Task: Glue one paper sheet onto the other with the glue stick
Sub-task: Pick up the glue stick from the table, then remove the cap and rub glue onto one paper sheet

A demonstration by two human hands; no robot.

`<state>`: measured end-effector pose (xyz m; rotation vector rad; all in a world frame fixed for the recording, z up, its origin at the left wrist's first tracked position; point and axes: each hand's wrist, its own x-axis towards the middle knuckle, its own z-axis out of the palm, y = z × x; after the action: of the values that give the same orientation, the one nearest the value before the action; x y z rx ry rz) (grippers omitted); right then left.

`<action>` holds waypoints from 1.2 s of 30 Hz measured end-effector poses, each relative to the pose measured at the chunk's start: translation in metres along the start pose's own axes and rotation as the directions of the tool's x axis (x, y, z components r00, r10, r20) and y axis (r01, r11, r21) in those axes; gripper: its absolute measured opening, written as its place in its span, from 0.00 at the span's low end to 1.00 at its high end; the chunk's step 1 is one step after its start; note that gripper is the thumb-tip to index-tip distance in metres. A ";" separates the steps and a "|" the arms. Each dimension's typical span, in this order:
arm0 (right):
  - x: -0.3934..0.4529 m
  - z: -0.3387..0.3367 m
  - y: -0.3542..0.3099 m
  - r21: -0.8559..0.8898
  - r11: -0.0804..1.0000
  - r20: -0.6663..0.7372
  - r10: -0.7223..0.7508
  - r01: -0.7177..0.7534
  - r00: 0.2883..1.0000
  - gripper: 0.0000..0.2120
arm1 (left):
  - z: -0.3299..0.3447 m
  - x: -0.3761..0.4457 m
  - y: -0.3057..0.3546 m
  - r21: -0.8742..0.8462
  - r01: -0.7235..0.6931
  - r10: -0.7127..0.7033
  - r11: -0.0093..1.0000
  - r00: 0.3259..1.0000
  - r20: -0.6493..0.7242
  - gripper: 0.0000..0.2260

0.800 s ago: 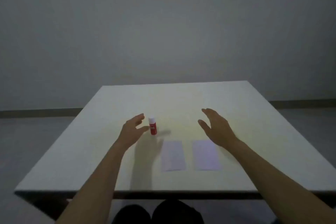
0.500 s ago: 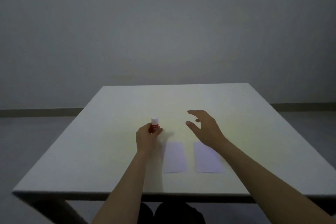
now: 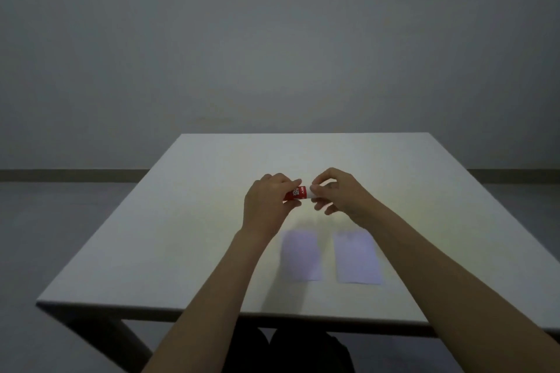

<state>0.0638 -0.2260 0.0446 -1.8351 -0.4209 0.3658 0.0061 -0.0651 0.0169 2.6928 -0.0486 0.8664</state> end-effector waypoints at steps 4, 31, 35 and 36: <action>-0.001 -0.010 -0.003 -0.040 0.998 0.038 0.046 -0.045 0.998 0.12 | 0.001 0.001 0.006 0.002 0.015 -0.015 1.000 1.000 -0.003 0.18; -0.010 -0.058 0.078 -0.784 0.620 -0.271 -0.285 -0.039 0.920 0.30 | -0.003 -0.013 0.011 -0.861 0.498 -0.532 0.102 0.758 0.376 0.06; -0.016 0.000 0.034 -0.089 0.981 -0.084 -0.182 0.175 0.980 0.16 | 0.001 -0.005 0.033 -0.895 0.441 -0.598 0.074 0.737 0.314 0.07; -0.017 0.010 0.029 0.054 0.988 -0.014 -0.141 0.141 0.990 0.13 | 0.002 -0.004 0.037 -0.892 0.441 -0.626 0.099 0.725 0.288 0.08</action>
<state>0.0471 -0.2329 0.0147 -1.7418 -0.5256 0.2679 -0.0006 -0.1015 0.0231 1.2778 0.3691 0.5099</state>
